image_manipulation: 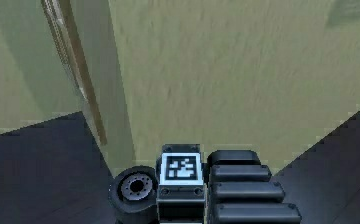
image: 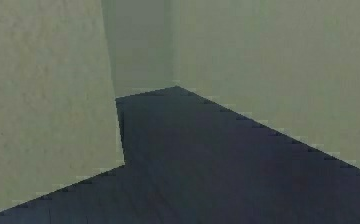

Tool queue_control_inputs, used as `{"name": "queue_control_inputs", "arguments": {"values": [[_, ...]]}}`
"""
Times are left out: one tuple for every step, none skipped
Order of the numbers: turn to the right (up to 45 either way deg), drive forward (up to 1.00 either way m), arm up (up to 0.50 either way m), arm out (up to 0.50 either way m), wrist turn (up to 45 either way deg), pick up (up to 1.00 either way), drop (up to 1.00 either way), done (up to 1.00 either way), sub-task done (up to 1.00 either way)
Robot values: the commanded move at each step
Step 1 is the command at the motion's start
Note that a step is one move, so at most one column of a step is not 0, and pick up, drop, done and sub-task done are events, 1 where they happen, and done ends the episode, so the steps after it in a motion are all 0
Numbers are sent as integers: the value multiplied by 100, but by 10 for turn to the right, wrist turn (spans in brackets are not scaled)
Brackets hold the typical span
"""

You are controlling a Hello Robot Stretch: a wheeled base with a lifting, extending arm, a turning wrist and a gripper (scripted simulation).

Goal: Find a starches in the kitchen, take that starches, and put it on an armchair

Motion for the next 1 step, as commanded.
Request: {"name": "queue_control_inputs", "arguments": {"values": [[30,0,0,0,0,0,0,0,0]]}}
